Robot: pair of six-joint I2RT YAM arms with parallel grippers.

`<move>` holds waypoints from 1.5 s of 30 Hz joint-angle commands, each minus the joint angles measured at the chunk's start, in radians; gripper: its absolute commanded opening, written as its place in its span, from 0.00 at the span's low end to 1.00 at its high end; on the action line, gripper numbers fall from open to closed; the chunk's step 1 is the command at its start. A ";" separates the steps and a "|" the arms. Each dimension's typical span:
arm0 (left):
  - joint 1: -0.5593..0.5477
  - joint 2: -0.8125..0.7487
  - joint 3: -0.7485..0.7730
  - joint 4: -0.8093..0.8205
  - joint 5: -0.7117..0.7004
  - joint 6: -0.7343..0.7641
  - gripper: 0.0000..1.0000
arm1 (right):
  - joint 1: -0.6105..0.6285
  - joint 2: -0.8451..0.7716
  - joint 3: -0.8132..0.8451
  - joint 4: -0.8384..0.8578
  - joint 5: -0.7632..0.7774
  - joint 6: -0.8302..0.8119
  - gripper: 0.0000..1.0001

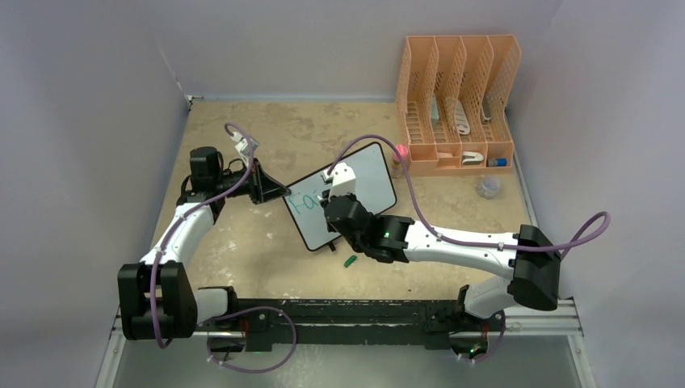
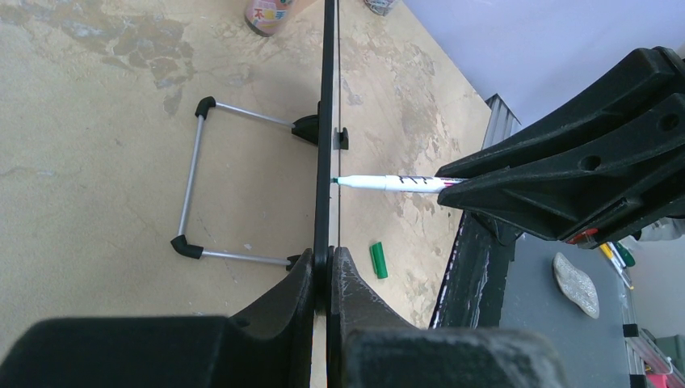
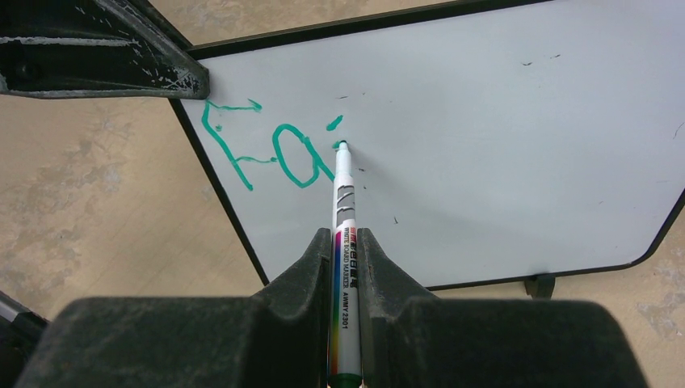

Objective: Write a sentence on the whiteboard

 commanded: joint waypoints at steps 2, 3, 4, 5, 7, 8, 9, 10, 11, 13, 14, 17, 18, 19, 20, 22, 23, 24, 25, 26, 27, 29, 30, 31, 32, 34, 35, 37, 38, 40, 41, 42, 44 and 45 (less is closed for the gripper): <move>-0.015 0.013 0.021 -0.025 -0.001 0.030 0.00 | 0.003 -0.001 0.024 0.017 0.042 0.010 0.00; -0.015 0.013 0.021 -0.025 -0.001 0.030 0.00 | 0.003 0.000 0.025 0.016 0.041 0.007 0.00; -0.014 0.013 0.021 -0.025 -0.002 0.030 0.00 | 0.003 0.002 0.027 0.016 0.039 0.006 0.00; -0.016 0.013 0.021 -0.025 -0.002 0.030 0.00 | 0.003 0.005 0.027 0.016 0.037 0.004 0.00; -0.015 0.014 0.021 -0.025 -0.002 0.030 0.00 | 0.003 0.007 0.027 0.016 0.031 0.002 0.00; -0.016 0.015 0.021 -0.025 -0.001 0.030 0.00 | 0.003 0.008 0.027 0.016 0.027 0.000 0.00; -0.016 0.015 0.022 -0.025 0.000 0.030 0.00 | 0.003 0.009 0.027 0.016 0.025 -0.002 0.00; -0.016 0.015 0.022 -0.025 0.000 0.030 0.00 | 0.003 0.010 0.029 0.017 0.023 -0.003 0.00; -0.015 0.015 0.022 -0.025 0.001 0.030 0.00 | 0.003 0.011 0.029 0.016 0.021 -0.004 0.00; -0.016 0.014 0.022 -0.025 0.000 0.030 0.00 | 0.002 0.013 0.030 0.016 0.019 -0.005 0.00; -0.015 0.015 0.022 -0.025 0.000 0.030 0.00 | 0.002 0.013 0.031 0.016 0.019 -0.006 0.00; -0.015 0.013 0.022 -0.025 0.001 0.030 0.00 | 0.003 0.016 0.034 0.016 0.017 -0.006 0.00; -0.016 0.013 0.022 -0.024 0.001 0.030 0.00 | 0.003 0.017 0.035 0.016 0.016 -0.005 0.00; -0.016 0.013 0.022 -0.025 0.001 0.030 0.00 | 0.003 0.018 0.036 0.016 0.017 -0.005 0.00; -0.015 0.013 0.022 -0.025 0.001 0.030 0.00 | 0.003 0.018 0.036 0.016 0.017 -0.006 0.00; -0.016 0.012 0.022 -0.025 0.001 0.029 0.00 | 0.003 0.021 0.037 0.015 0.017 -0.003 0.00; -0.016 0.012 0.023 -0.025 -0.001 0.030 0.00 | 0.003 0.022 0.037 0.009 0.018 0.001 0.00; -0.016 0.010 0.023 -0.025 -0.001 0.030 0.00 | 0.003 0.022 0.035 0.003 0.020 0.005 0.00; -0.015 0.010 0.022 -0.025 -0.002 0.030 0.00 | 0.003 0.021 0.032 -0.001 0.020 0.009 0.00; -0.014 0.010 0.022 -0.025 -0.002 0.030 0.00 | 0.003 0.021 0.029 -0.009 0.022 0.013 0.00; -0.015 0.009 0.023 -0.025 -0.002 0.030 0.00 | 0.003 0.020 0.026 -0.014 0.021 0.016 0.00; -0.016 0.009 0.023 -0.024 -0.002 0.030 0.00 | 0.003 0.017 0.019 -0.025 0.021 0.025 0.00; -0.016 0.009 0.022 -0.024 -0.001 0.030 0.00 | 0.002 0.016 0.016 -0.029 0.021 0.028 0.00; -0.016 0.009 0.022 -0.025 -0.002 0.030 0.00 | 0.003 0.015 0.013 -0.032 0.021 0.031 0.00; -0.015 0.009 0.022 -0.025 -0.002 0.030 0.00 | 0.003 0.013 0.010 -0.035 0.022 0.033 0.00; -0.015 0.009 0.022 -0.025 -0.002 0.030 0.00 | 0.003 0.015 0.008 -0.042 0.020 0.040 0.00; -0.016 0.009 0.022 -0.025 -0.001 0.030 0.00 | 0.003 0.016 0.007 -0.045 0.019 0.043 0.00; -0.016 0.009 0.021 -0.025 -0.001 0.030 0.00 | 0.003 0.019 0.007 -0.052 0.018 0.046 0.00; -0.015 0.009 0.021 -0.024 -0.002 0.030 0.00 | 0.002 0.020 0.007 -0.054 0.017 0.049 0.00; -0.015 0.009 0.021 -0.025 -0.002 0.030 0.00 | 0.003 0.022 0.006 -0.060 0.016 0.055 0.00; -0.015 0.007 0.021 -0.025 -0.001 0.030 0.00 | 0.002 0.023 0.004 -0.061 0.013 0.057 0.00; -0.015 0.007 0.021 -0.026 -0.001 0.030 0.00 | 0.002 0.024 0.003 -0.063 0.012 0.059 0.00; -0.015 0.008 0.022 -0.025 -0.002 0.030 0.00 | 0.003 0.024 -0.001 -0.065 0.007 0.064 0.00; -0.016 0.009 0.022 -0.025 -0.002 0.030 0.00 | 0.003 0.024 -0.002 -0.066 0.007 0.065 0.00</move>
